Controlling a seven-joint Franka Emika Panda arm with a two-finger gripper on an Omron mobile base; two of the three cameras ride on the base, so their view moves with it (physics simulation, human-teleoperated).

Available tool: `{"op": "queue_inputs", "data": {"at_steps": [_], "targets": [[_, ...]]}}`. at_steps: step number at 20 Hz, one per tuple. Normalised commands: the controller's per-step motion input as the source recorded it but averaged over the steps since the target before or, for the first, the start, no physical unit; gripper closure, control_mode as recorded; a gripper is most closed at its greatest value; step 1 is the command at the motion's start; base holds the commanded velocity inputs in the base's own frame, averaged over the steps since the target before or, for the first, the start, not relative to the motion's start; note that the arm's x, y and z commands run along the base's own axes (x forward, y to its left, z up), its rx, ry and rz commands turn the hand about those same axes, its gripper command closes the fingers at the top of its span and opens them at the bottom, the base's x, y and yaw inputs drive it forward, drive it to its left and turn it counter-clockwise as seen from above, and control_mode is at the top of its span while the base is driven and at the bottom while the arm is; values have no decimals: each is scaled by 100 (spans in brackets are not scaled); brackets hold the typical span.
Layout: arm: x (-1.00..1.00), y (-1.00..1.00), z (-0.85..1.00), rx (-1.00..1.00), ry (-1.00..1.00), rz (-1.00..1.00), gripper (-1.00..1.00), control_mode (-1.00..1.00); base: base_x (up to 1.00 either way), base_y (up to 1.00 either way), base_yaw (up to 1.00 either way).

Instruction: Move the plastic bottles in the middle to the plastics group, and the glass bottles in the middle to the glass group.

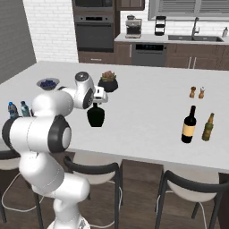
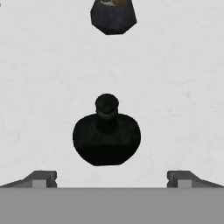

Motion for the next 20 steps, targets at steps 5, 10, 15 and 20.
{"op": "queue_inputs", "data": {"at_steps": [5, 10, 15, 20], "targets": [[12, 10, -4, 0, 0, 3, -100, -100, 0, 0, 0], [20, 7, -15, 0, 0, 4, -100, -100, 0, 0, 0], [24, 0, -23, 0, 0, 1, -100, -100, 0, 0, 0], [26, 0, -14, 0, 0, 1, -100, -100, 0, 0, 0]]}}
